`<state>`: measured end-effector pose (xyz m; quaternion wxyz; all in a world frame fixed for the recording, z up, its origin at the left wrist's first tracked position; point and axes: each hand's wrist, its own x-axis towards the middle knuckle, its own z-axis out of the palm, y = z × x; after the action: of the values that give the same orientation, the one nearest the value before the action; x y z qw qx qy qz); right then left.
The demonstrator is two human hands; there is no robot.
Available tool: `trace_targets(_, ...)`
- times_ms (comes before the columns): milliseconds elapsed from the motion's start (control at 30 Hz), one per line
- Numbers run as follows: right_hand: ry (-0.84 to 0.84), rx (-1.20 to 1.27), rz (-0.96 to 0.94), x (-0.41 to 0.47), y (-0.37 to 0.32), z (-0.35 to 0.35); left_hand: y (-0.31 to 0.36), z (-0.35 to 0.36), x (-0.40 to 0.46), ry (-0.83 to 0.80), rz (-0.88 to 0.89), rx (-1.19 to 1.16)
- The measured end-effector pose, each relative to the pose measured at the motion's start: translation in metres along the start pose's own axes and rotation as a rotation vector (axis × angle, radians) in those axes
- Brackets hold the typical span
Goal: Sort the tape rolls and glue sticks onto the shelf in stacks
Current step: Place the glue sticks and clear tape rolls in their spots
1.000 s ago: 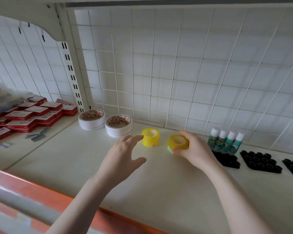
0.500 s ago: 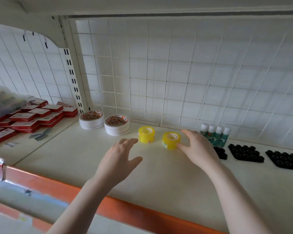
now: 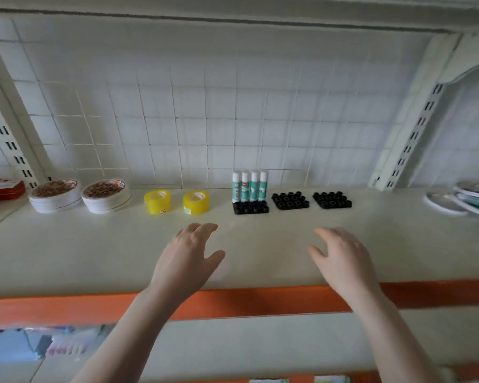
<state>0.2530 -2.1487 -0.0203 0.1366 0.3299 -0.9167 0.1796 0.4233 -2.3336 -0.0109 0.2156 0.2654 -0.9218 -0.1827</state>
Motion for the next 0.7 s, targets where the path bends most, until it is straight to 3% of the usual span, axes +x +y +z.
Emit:
trace_targets(333, 0.301, -0.031, 0.052, -0.012, 0.198, -0.049, 0.175, 0.096, 0.028, -0.011, 0.131, -0.029)
trace_targets(533, 0.356, -0.027, -0.004, 0.000, 0.333, -0.086, 0.291, 0.166, 0.042, 0.016, 0.100, -0.084)
trace_targets(700, 0.357, -0.013, -0.049, 0.007, 0.403, -0.103, 0.355, 0.199, 0.055, 0.003, 0.119, -0.089)
